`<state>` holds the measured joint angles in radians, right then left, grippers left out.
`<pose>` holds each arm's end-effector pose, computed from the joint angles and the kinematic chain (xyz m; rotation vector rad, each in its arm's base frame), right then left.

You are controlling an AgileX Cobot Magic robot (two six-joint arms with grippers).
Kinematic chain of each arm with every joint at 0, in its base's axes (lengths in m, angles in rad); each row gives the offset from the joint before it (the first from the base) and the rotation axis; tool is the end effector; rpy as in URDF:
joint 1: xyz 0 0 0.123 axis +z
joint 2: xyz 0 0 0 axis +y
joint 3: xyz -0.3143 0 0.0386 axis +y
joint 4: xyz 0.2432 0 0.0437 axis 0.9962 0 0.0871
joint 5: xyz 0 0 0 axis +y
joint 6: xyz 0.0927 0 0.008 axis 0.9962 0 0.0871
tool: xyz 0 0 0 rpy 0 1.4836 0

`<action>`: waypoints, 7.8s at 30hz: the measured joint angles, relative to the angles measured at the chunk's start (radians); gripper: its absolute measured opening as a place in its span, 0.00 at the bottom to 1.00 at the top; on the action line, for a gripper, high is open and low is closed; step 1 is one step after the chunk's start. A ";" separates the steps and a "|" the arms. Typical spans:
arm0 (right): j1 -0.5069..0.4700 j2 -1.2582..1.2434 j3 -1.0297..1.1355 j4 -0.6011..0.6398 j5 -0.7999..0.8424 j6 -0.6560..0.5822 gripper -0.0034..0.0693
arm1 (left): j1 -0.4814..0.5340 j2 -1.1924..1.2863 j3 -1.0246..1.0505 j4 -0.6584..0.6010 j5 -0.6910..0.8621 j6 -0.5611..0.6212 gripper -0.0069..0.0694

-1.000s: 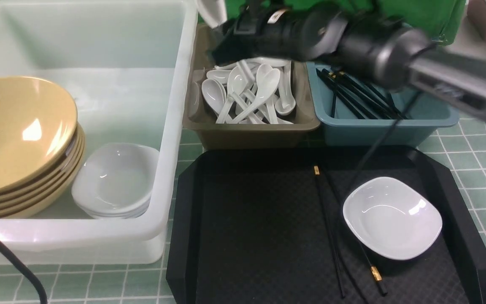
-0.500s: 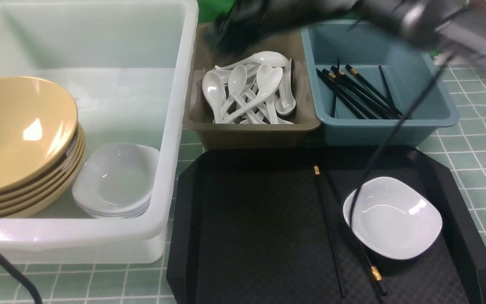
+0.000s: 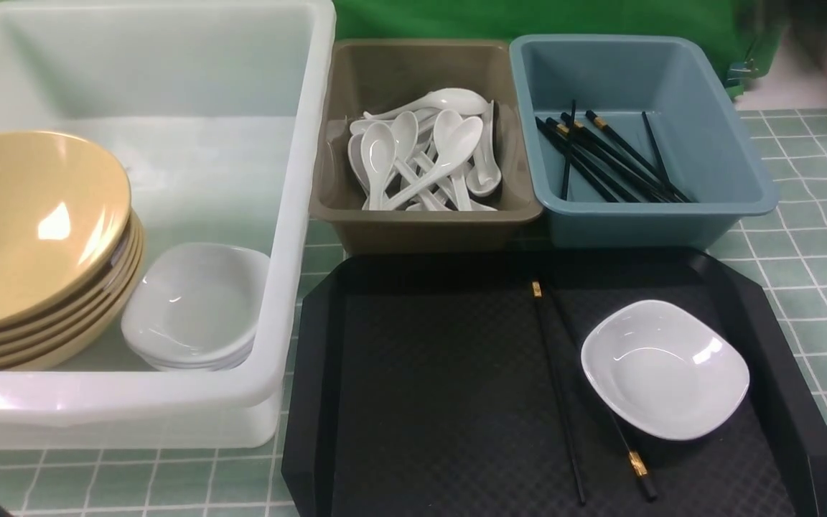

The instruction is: On blue table put chopsticks spoon bowls plates into blue grey white boxes.

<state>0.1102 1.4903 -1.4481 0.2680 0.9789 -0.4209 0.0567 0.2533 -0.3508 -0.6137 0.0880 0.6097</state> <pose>0.3090 0.0548 0.4007 -0.5560 2.4044 0.2072 0.0357 -0.0027 0.3167 -0.0016 1.4583 0.0076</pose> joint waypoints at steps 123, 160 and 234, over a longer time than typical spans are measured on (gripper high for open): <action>0.386 0.296 0.368 -0.311 -0.313 0.591 0.39 | -0.037 0.000 0.057 -0.008 -0.053 -0.034 0.10; 0.382 -0.007 0.375 -0.295 -0.365 0.308 0.12 | -0.037 0.000 0.077 -0.011 -0.088 -0.035 0.10; 0.132 0.489 -0.082 -0.134 -0.944 0.293 0.21 | -0.037 0.000 0.107 -0.015 -0.146 -0.045 0.10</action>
<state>0.2424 1.9788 -1.5299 0.1343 0.0351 -0.1276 0.0197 0.2533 -0.2436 -0.6289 -0.0575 0.5650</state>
